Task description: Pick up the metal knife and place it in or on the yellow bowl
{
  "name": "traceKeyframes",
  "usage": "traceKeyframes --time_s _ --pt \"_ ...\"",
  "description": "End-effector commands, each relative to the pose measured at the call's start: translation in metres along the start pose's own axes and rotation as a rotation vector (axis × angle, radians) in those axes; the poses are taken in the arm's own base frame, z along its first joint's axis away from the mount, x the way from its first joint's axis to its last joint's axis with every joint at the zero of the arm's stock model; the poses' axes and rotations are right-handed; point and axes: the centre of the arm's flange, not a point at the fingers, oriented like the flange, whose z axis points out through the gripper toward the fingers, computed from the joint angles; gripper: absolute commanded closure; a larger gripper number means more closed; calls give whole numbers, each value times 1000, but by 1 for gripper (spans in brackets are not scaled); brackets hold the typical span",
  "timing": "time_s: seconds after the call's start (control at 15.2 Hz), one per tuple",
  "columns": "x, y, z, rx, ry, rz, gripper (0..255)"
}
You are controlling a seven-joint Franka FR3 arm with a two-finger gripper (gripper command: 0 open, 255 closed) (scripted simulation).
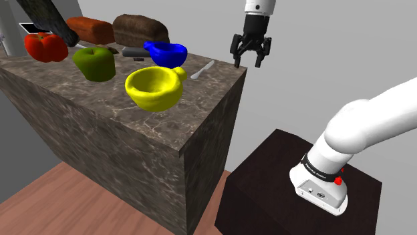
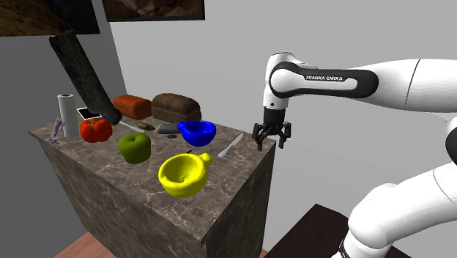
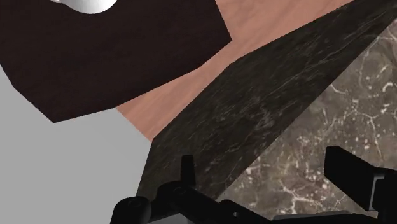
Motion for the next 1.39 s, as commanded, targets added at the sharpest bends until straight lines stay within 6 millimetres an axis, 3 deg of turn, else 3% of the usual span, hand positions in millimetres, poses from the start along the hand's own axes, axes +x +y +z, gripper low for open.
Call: traceKeyframes --time_s 0.0,0.46,0.92,1.32 --pt "20 -18 4 22 4 116 0" --pt "95 -53 11 92 18 494 0" --pt "178 -58 15 162 33 871 0" --pt "186 -60 41 167 34 898 0"
